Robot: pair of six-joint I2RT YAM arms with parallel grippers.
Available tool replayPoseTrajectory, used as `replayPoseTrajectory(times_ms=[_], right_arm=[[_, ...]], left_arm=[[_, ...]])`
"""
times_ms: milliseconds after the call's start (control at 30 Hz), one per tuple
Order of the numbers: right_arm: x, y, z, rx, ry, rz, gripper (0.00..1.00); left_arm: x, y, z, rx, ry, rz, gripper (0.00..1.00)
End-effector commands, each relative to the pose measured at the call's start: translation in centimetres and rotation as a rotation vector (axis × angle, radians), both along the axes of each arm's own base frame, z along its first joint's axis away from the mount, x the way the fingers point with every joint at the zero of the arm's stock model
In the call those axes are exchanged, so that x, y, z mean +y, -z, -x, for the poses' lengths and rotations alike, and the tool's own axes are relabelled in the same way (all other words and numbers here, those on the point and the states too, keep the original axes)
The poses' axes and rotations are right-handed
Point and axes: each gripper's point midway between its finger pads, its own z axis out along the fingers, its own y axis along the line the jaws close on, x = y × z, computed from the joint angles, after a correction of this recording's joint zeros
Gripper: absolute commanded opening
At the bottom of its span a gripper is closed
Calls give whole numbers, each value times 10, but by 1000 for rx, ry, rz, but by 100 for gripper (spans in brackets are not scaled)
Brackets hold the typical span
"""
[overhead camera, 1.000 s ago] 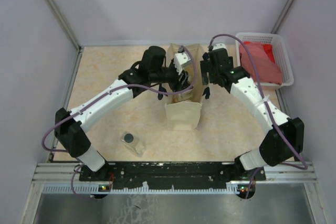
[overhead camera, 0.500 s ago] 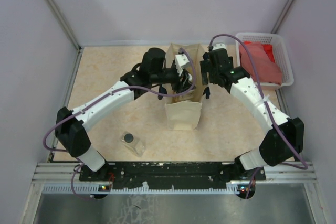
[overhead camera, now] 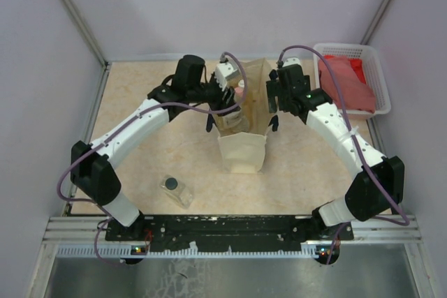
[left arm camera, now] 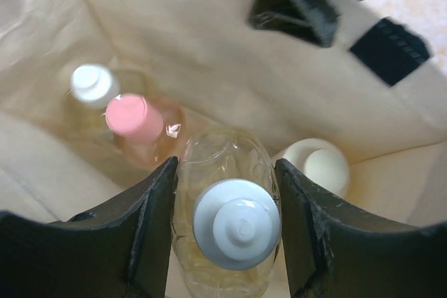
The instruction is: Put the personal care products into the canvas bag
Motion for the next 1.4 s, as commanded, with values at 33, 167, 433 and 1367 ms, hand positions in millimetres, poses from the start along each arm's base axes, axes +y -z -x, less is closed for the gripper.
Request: replayPoseTrajectory(times_ms=[33, 167, 433, 1367], right_arm=[[-5, -12, -4, -41, 25, -7, 84], [-4, -13, -6, -43, 24, -9, 84], [-1, -13, -11, -38, 19, -9, 84], [6, -12, -20, -29, 3, -21, 84]], left_arm=[[17, -59, -31, -181, -39, 77, 0], [12, -53, -30, -153, -5, 88, 0], [-1, -41, -16, -84, 72, 147, 0], [-34, 66, 3, 128, 121, 96, 19]])
